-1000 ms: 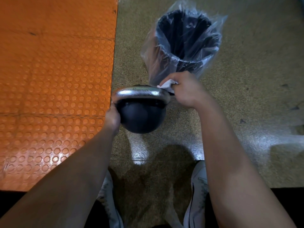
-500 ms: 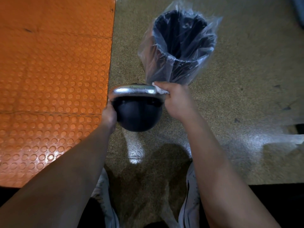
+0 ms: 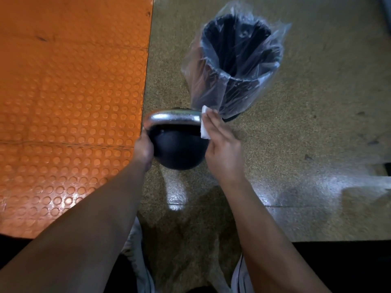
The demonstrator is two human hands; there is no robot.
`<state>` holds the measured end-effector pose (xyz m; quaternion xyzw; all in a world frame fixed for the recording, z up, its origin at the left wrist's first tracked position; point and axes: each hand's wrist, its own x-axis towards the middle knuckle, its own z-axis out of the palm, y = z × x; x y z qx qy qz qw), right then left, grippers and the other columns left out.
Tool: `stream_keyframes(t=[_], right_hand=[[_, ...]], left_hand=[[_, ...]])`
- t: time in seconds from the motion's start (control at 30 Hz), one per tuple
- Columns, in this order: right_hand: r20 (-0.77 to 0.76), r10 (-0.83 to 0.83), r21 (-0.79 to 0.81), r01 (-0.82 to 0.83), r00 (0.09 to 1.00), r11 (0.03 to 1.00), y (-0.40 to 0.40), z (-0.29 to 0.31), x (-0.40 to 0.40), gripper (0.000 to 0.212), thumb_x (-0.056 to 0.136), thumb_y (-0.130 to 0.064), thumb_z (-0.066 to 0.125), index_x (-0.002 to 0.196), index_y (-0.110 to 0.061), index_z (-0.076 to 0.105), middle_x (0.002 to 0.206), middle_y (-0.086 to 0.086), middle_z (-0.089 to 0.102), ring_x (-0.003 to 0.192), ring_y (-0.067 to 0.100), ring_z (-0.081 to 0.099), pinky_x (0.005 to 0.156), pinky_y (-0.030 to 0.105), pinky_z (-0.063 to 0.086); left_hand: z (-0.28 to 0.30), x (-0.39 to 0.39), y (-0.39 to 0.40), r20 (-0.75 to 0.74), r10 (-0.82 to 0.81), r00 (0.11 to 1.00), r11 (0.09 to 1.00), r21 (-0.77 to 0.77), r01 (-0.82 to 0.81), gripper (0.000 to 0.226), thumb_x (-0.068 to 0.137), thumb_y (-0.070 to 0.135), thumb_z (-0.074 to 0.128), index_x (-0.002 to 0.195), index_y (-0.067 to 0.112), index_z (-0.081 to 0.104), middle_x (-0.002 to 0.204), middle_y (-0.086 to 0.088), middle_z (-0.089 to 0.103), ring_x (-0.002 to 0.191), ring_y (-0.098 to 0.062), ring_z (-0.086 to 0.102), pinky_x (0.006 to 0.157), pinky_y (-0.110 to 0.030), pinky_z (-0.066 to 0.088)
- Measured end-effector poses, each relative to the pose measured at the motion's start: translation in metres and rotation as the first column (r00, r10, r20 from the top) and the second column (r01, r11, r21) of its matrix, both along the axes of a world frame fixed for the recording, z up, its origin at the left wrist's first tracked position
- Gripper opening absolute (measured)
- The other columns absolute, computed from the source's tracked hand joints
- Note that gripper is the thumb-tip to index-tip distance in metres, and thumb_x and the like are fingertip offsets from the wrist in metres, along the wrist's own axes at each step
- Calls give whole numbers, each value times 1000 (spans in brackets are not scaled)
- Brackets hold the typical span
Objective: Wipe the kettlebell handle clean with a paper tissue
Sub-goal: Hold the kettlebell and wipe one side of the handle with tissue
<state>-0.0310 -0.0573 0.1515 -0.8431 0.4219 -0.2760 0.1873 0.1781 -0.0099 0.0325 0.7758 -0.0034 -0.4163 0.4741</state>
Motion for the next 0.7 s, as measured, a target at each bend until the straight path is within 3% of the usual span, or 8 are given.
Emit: stream_keyframes(t=[0.13,0.3,0.47,0.63,0.7], right_hand=[[-16,-104,53,104,994,993,-15,-3,3,60,86,19,51,140,-3,64,143,12,64,134,26,61,111,39,51],[39,51,-91,-48,998,995,-1,0,10,49,95,8,40,137,2,65,144,14,63,140,27,55,120,28,38],[15,-98,-24,99,995,995,-14,-11,0,55,88,19,51,138,0,65,140,15,66,133,29,61,111,42,51],[40,53,-161,-46,998,986,-4,-10,8,47,95,12,45,137,4,64,143,15,63,139,29,55,121,31,39],[67,25,-159,-14,997,987,3,-17,-1,46,96,13,45,137,4,64,143,16,63,139,29,56,120,35,42]], left_hand=[[1,-2,1,-8,8,1000,1000,-7,-8,62,103,53,37,135,4,56,132,-9,60,125,-27,53,112,-46,41],[0,1,1,-27,-11,1000,1000,-8,10,64,101,56,36,134,6,58,132,-11,62,123,-28,55,111,-47,42],[-1,0,1,-26,11,1000,1000,-10,-11,60,103,51,39,134,4,57,134,-11,60,125,-27,53,112,-45,41],[2,-2,-1,-37,19,999,1000,-24,-20,59,103,50,38,135,4,56,133,-11,61,125,-27,54,111,-45,42],[1,-2,0,-40,23,999,999,-31,-24,59,103,50,39,135,4,57,132,-12,61,124,-27,55,111,-45,43]])
